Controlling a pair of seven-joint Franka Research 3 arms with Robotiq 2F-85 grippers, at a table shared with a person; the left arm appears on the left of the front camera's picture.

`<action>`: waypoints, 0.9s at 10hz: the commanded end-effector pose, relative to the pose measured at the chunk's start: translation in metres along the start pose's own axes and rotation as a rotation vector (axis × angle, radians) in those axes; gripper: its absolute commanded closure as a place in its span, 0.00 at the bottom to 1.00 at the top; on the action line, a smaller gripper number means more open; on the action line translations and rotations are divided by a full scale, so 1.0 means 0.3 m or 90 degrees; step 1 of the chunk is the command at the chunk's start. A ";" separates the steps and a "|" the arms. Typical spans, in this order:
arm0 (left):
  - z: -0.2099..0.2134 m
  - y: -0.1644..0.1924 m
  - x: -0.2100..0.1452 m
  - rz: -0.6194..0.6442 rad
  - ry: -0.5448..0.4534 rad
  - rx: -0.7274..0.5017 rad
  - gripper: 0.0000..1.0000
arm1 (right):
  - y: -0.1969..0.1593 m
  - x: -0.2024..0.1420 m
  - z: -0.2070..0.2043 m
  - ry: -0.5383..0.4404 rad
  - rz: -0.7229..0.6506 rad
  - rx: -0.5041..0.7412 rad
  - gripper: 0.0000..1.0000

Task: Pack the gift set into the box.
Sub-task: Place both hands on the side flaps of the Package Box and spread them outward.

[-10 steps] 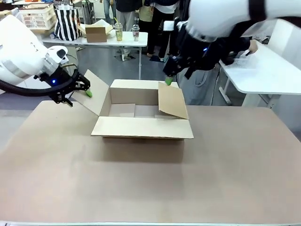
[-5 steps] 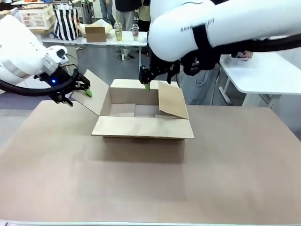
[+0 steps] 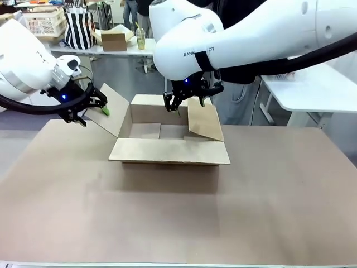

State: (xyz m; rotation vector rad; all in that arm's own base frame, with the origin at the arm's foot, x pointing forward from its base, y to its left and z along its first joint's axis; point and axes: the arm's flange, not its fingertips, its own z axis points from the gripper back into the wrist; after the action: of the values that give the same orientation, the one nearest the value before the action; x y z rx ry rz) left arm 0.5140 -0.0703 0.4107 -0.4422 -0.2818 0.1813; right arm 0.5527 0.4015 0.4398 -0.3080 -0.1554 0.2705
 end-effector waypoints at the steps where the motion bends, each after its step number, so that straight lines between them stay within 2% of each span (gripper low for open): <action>1: -0.003 -0.004 -0.005 0.004 -0.002 0.012 0.00 | -0.002 0.052 -0.031 0.014 -0.059 -0.055 0.00; 4: -0.003 -0.004 -0.005 0.004 -0.002 0.012 0.00 | -0.017 0.045 -0.144 0.027 -0.077 -0.075 0.00; 9: -0.003 -0.004 -0.005 0.004 -0.002 0.012 0.00 | -0.102 0.005 -0.105 0.030 -0.124 -0.134 0.00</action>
State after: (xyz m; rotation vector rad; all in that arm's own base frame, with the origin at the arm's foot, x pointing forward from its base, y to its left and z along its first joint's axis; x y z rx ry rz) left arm 0.5140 -0.0703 0.4107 -0.4422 -0.2818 0.1814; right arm 0.5771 0.3726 0.4121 -0.4423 -0.1358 0.1013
